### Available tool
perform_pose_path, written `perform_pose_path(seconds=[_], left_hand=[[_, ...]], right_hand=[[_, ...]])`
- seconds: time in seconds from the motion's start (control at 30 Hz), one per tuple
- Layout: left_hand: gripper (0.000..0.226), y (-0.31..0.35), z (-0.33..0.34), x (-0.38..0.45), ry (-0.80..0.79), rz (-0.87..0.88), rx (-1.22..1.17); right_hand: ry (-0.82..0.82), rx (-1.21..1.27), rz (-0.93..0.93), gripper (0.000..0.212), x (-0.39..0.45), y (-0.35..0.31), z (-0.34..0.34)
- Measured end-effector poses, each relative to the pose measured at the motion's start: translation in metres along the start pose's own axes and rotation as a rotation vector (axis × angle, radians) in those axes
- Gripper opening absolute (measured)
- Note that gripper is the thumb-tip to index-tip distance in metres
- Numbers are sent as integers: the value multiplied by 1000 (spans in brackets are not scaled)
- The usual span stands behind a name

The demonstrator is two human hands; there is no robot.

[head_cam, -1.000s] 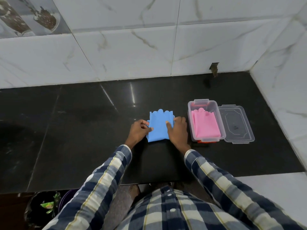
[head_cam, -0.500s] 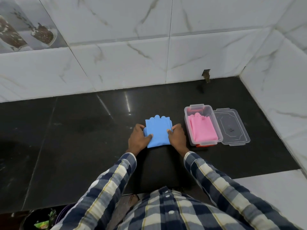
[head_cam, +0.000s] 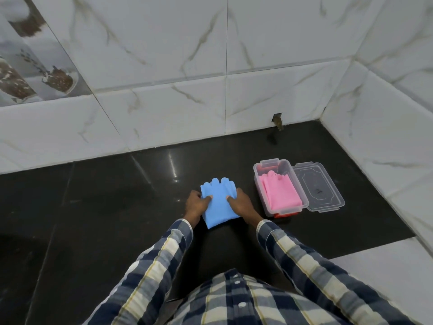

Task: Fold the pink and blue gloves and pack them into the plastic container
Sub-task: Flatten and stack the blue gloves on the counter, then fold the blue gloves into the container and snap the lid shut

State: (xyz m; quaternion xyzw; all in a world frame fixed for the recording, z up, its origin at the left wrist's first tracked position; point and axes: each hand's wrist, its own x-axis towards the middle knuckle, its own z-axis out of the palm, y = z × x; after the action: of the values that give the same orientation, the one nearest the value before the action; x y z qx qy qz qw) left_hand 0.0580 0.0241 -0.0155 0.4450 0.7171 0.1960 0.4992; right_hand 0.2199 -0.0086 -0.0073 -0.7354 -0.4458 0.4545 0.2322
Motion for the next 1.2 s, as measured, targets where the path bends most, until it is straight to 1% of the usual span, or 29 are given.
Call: perform_pose_path(seconds=[0.07, 0.17, 0.2, 0.27, 0.37, 0.5, 0.57, 0.6, 0.67, 0.77, 0.83, 0.93, 0.97, 1.03, 1.1, 1.13, 1.2], left_hand=[[40, 5, 2, -2, -28, 16, -104], [37, 17, 2, -5, -1, 80, -82], [38, 21, 1, -5, 4, 109, -99], [42, 31, 2, -6, -15, 177, -157], [46, 52, 12, -9, -61, 280, -200], [44, 84, 37, -15, -81, 419, -190], [44, 98, 53, -18, -102, 467, -189], [45, 106, 63, -19, -113, 482, -187], [46, 119, 81, -24, -138, 509, -166], [48, 135, 112, -30, -192, 518, -78], [50, 138, 127, -34, -214, 505, 19], [48, 131, 142, -36, -135, 605, 364], [47, 127, 145, -37, -102, 648, 454], [49, 120, 150, -37, -48, 725, 574], [52, 116, 154, -37, 4, 761, 662], [54, 113, 155, -36, 22, 768, 690], [59, 105, 157, -36, 52, 765, 710]], right_hand=[[-27, 10, -11, 38, -3, -3, -1], [-9, 7, -43, 29, -4, -8, -6], [6, 14, -46, 29, -4, -12, -10], [63, 5, -60, 35, -4, -19, -20], [235, -174, -113, 38, -2, -23, -48], [247, 47, -136, 41, 0, -13, -92], [316, 169, -145, 35, 1, -7, -112], [357, 205, -144, 31, 1, -3, -124], [399, 199, -123, 28, 3, 6, -144], [377, 167, -44, 28, 5, 27, -172], [334, 100, 8, 34, 6, 43, -185], [220, -113, -3, 43, 9, 61, -197], [205, -189, -12, 44, 10, 64, -196], [228, -358, -54, 44, 9, 65, -192], [293, -552, -81, 42, 8, 66, -186], [333, -606, -92, 42, 6, 68, -182], [398, -558, -112, 42, 3, 70, -173]])
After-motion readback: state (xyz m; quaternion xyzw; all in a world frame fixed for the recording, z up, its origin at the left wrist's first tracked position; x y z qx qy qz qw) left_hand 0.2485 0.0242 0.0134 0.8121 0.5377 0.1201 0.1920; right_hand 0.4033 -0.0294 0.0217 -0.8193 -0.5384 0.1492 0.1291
